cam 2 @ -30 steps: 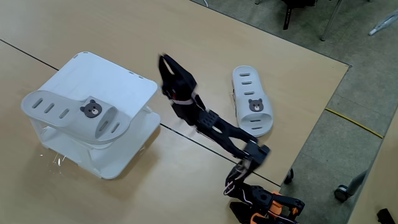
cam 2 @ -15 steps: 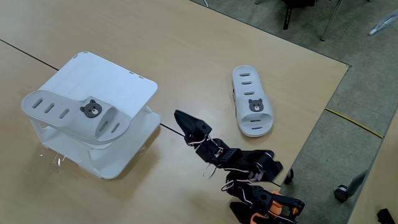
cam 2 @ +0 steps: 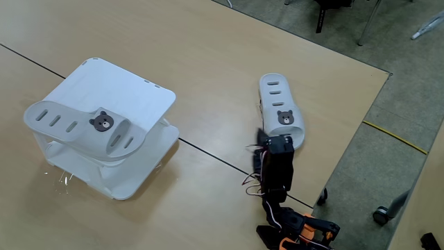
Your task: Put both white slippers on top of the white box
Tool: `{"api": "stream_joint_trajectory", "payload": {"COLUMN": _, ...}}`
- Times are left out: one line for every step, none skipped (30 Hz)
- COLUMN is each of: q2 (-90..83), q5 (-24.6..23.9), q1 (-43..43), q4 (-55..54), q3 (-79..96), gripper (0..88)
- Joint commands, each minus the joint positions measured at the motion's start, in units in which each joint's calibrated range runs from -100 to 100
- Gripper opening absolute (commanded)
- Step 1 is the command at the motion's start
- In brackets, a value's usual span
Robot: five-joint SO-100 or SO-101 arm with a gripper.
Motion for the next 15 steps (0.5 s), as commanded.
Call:
{"api": "stream_joint_trajectory", "payload": {"q2": 0.64, "q5": 0.42, "q1": 8.44, "q4": -1.28, "q3": -0.01, "gripper": 0.8}}
{"api": "stream_joint_trajectory", "payload": {"q2": 0.64, "q5": 0.42, "q1": 9.34, "q4": -1.28, "q3": -0.01, "gripper": 0.8}}
{"api": "stream_joint_trajectory", "payload": {"q2": 0.64, "q5": 0.42, "q1": 10.49, "q4": -1.28, "q3": -0.01, "gripper": 0.8}}
{"api": "stream_joint_trajectory", "payload": {"q2": 0.72, "q5": 0.42, "q1": 11.56, "q4": -1.28, "q3": -0.01, "gripper": 0.8}}
{"api": "stream_joint_trajectory", "payload": {"q2": 1.06, "q5": 0.42, "q1": 12.63, "q4": -1.28, "q3": -0.01, "gripper": 0.9}}
{"api": "stream_joint_trajectory", "payload": {"q2": 1.9, "q5": 0.42, "q1": 13.37, "q4": -1.28, "q3": -0.01, "gripper": 1.3}}
{"api": "stream_joint_trajectory", "payload": {"q2": 2.99, "q5": 0.42, "q1": 14.03, "q4": -1.28, "q3": -0.01, "gripper": 1.3}}
{"api": "stream_joint_trajectory", "payload": {"q2": 4.09, "q5": 0.42, "q1": 14.44, "q4": -1.28, "q3": -0.1, "gripper": 1.4}}
{"api": "stream_joint_trajectory", "payload": {"q2": 5.18, "q5": 0.42, "q1": 14.69, "q4": -1.89, "q3": -0.28, "gripper": 1.4}}
{"api": "stream_joint_trajectory", "payload": {"q2": 6.27, "q5": 0.42, "q1": 14.69, "q4": -2.75, "q3": -1.0, "gripper": 1.5}}
{"api": "stream_joint_trajectory", "payload": {"q2": 7.2, "q5": 0.42, "q1": 14.61, "q4": -3.53, "q3": -2.17, "gripper": 1.5}}
{"api": "stream_joint_trajectory", "payload": {"q2": 7.96, "q5": 0.42, "q1": 14.61, "q4": -3.7, "q3": -3.89, "gripper": 1.5}}
{"api": "stream_joint_trajectory", "payload": {"q2": 8.46, "q5": 0.42, "q1": 14.61, "q4": -3.7, "q3": -6.23, "gripper": 2.6}}
{"api": "stream_joint_trajectory", "payload": {"q2": 8.8, "q5": 0.42, "q1": 14.61, "q4": -3.7, "q3": -7.95, "gripper": 5.6}}
{"api": "stream_joint_trajectory", "payload": {"q2": 9.14, "q5": 0.42, "q1": 14.61, "q4": -3.61, "q3": -9.39, "gripper": 9.7}}
